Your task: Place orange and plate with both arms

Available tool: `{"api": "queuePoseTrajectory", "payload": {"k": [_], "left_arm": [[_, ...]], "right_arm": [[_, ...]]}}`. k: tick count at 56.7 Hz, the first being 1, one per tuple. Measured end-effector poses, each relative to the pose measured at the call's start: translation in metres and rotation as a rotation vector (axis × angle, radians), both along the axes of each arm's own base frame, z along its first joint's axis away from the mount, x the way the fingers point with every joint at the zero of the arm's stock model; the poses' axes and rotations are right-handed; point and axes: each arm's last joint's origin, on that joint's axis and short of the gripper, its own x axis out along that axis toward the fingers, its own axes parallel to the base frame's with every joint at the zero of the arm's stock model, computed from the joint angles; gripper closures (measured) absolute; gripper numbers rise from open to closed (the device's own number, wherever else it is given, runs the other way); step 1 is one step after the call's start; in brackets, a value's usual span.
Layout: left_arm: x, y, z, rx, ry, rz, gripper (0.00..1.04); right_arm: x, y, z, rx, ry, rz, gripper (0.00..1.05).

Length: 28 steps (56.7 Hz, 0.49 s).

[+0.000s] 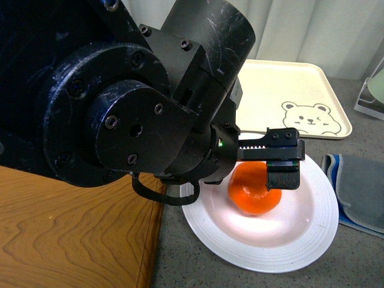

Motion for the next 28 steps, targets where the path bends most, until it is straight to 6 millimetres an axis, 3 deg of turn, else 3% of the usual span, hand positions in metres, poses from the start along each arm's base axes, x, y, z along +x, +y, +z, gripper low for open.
{"api": "queuePoseTrajectory", "payload": {"k": [11, 18, 23, 28], "left_arm": [[0.005, 0.026, 0.028, -0.029, -0.129, 0.131, 0.07], [-0.002, 0.055, 0.033, 0.109, -0.629, 0.414, 0.25], [-0.022, 0.091, 0.038, 0.169, -0.818, 0.538, 0.39], [-0.043, 0.125, 0.057, 0.162, -0.931, 0.586, 0.57]], "right_arm": [[0.0, 0.0, 0.0, 0.0, 0.0, 0.0, 0.09], [0.0, 0.0, 0.0, 0.0, 0.0, 0.001, 0.09], [0.0, 0.0, 0.0, 0.0, 0.0, -0.001, 0.09], [0.0, 0.0, 0.0, 0.0, 0.0, -0.001, 0.09]]}}
